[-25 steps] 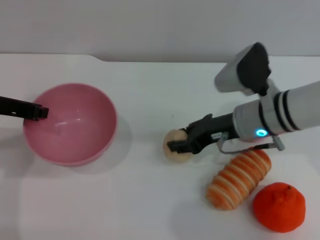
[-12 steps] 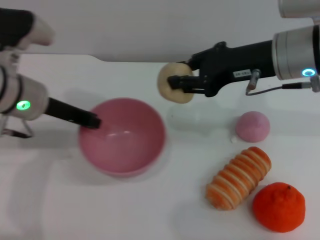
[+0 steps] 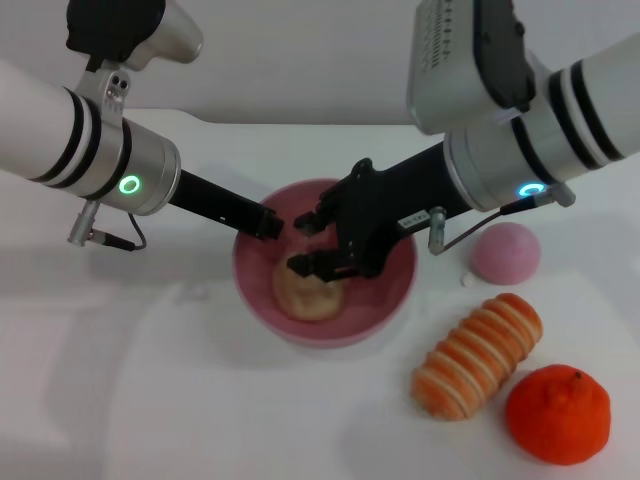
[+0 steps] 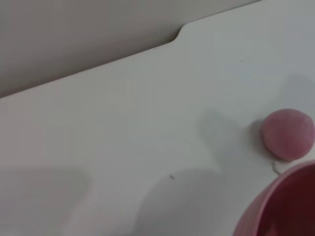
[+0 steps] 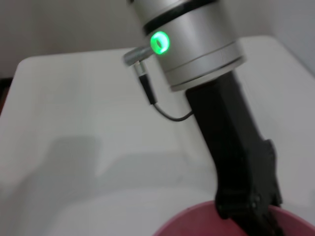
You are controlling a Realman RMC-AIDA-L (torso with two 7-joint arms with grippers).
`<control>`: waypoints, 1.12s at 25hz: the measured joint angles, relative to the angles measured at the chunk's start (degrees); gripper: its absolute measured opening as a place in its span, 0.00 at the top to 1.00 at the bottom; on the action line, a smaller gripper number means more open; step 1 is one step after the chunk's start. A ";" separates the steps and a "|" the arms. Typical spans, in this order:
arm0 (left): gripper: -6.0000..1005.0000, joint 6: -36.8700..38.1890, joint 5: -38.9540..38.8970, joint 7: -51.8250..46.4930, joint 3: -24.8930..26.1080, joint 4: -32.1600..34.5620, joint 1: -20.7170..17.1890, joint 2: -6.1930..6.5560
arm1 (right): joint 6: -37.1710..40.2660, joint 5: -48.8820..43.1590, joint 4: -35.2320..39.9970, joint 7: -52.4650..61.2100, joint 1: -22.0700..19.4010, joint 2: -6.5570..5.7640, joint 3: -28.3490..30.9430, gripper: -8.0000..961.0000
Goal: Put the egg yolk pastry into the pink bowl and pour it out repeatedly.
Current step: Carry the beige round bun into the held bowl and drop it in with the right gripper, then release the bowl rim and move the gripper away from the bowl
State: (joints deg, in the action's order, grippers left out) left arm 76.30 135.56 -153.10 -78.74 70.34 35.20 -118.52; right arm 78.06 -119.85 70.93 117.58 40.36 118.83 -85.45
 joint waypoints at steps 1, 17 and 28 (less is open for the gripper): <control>0.99 -0.08 -0.01 -0.04 0.01 -0.01 -0.01 0.01 | -0.01 -0.11 0.10 0.37 0.04 0.00 -0.14 0.65; 0.99 -3.20 -0.55 -0.72 -5.37 -5.67 0.05 0.03 | -0.06 3.63 6.10 0.24 -10.89 0.56 21.61 0.39; 0.96 -5.64 -0.64 -0.81 -5.70 -8.70 -0.20 0.12 | -0.02 3.68 3.12 -1.20 -12.50 0.47 22.62 0.39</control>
State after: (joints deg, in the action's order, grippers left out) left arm 70.66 134.92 -153.90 -84.45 61.64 35.00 -118.41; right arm 78.04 -116.17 74.05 116.38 27.85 119.30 -62.83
